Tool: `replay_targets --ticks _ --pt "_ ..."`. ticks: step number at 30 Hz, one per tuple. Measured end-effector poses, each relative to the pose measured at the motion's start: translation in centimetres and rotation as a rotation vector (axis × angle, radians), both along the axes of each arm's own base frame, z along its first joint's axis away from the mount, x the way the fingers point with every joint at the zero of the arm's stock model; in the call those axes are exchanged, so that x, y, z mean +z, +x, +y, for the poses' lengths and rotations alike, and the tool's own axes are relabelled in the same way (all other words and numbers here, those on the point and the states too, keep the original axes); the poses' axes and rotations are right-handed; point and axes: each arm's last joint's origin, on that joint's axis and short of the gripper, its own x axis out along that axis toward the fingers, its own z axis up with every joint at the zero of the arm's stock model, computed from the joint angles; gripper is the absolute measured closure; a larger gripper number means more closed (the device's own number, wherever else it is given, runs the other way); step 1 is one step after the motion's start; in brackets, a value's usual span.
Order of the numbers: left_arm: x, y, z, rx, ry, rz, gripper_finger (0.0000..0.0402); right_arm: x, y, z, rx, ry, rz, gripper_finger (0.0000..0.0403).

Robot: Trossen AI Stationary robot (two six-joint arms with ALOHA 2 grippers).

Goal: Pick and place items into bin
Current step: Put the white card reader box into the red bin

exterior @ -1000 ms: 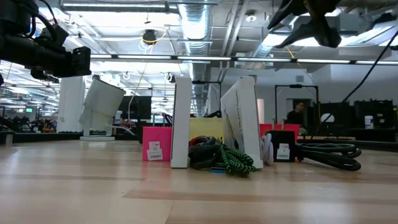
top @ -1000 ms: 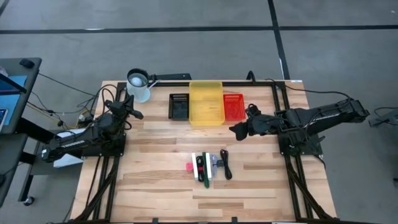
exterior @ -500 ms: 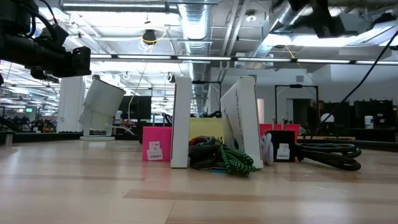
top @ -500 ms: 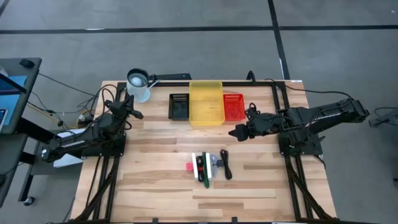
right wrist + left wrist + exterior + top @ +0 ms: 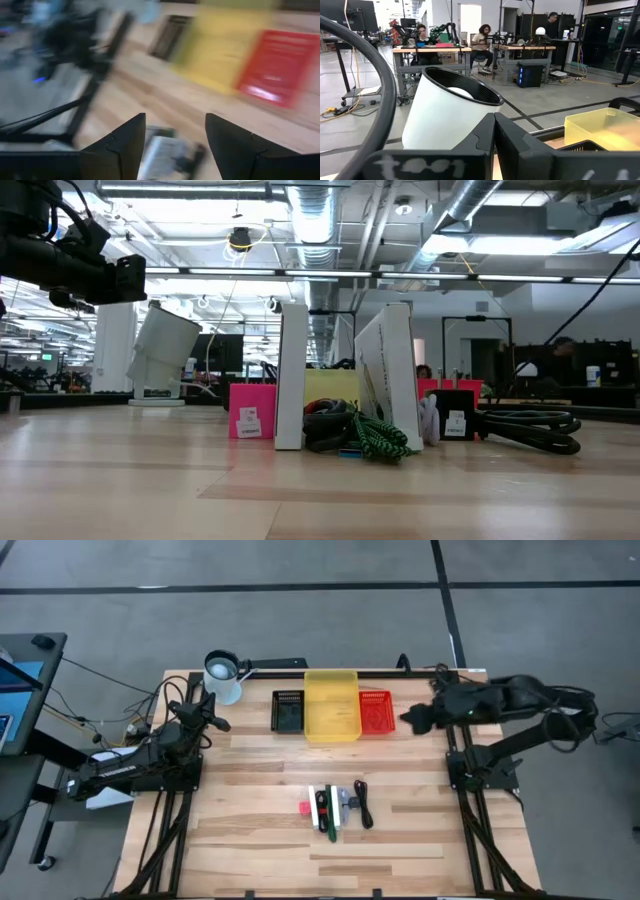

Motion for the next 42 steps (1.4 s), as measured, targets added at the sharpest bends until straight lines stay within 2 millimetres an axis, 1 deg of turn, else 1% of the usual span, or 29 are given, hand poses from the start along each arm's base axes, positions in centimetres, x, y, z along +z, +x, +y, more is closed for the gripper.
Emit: replay_targets --ticks 2,5,8,10,12,15,22,26,30,37,42 --pt "0.0 0.0 0.0 0.000 0.000 0.000 0.0401 0.1 -1.4 -0.5 -0.069 0.026 0.092 0.0202" --pt "0.0 0.0 0.0 0.000 0.000 0.000 0.0401 -0.8 -2.8 -0.9 -0.172 0.089 0.237 0.0202" --pt "0.0 0.0 0.0 0.000 0.000 0.000 0.0401 -2.2 -2.1 -1.0 -0.169 0.151 0.265 0.0202" --pt "0.0 0.0 0.0 0.000 0.000 0.000 0.0401 -3.2 -1.3 -0.9 -0.148 0.195 0.313 0.0202" --pt "0.0 0.0 0.0 0.000 0.000 0.000 0.0401 -4.6 -0.4 -0.7 -0.131 0.246 0.434 0.0202" --pt "0.0 0.0 0.0 0.000 0.000 0.000 0.0401 -6.6 1.6 -0.5 -0.075 0.307 0.532 0.0202" --pt "0.0 0.0 0.0 0.000 0.000 0.000 0.0401 -9.1 5.7 0.6 0.019 0.295 0.623 0.0202" --pt "0.0 0.0 0.0 0.001 0.000 0.000 0.0401 -10.0 7.4 1.4 0.043 0.289 0.616 0.0202" --pt "0.0 0.0 0.0 0.001 0.000 0.000 0.0401 -10.9 9.4 2.2 0.032 0.305 0.546 0.0202" --pt "0.0 0.0 0.0 0.002 0.000 0.000 0.0401 -12.8 13.4 3.5 0.050 0.347 0.417 0.0202" --pt "0.0 0.0 0.0 0.002 0.000 0.000 0.0401 -14.3 15.3 4.0 0.078 0.404 0.423 0.0202"
